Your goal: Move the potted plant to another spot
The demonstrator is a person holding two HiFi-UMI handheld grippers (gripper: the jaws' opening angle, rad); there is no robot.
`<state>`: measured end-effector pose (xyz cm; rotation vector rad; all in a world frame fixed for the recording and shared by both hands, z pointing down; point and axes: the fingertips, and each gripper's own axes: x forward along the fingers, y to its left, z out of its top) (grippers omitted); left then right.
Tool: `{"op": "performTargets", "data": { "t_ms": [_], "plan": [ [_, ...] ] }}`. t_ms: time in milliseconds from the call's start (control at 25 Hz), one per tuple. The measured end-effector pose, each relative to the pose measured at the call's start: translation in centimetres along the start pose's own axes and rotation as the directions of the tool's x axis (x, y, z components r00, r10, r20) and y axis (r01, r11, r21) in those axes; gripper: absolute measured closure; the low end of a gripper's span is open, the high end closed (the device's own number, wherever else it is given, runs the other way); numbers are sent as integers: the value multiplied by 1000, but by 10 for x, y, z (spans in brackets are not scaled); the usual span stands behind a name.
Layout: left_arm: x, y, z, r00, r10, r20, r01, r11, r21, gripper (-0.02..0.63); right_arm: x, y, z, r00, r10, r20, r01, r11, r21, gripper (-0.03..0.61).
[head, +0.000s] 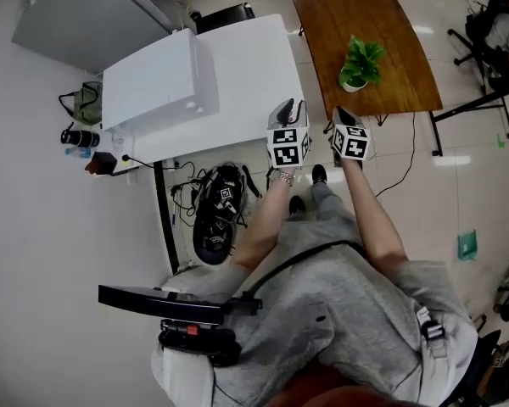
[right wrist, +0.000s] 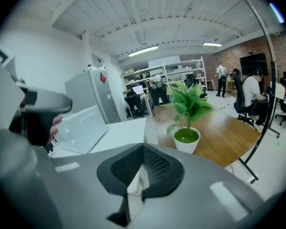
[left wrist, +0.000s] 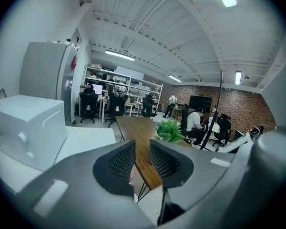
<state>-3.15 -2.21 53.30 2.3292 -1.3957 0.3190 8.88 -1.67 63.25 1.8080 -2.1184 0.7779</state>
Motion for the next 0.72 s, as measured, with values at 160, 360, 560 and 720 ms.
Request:
{"op": "performTargets", "data": {
  "t_ms": [160,360,560,720],
  "plan": [
    [-29,1,-8,1000,-1,3,1,1000,2,597,-28,57,26,996,70,-49,-72,997,-33,591],
    [-26,-7,19,999,-14,42,14,1000,13,597,-37,71,56,992,113,-58,-116,992,-54,592],
    [-33,-22,12,999,-30,24,29,999,43,597,-54,73,64,992,119,-46,-121,992,-43,592],
    [-31,-39,10,999,-45,9,45,998,45,597,-64,66,67,994,101,-51,-104,993,-60,592]
  ]
}}
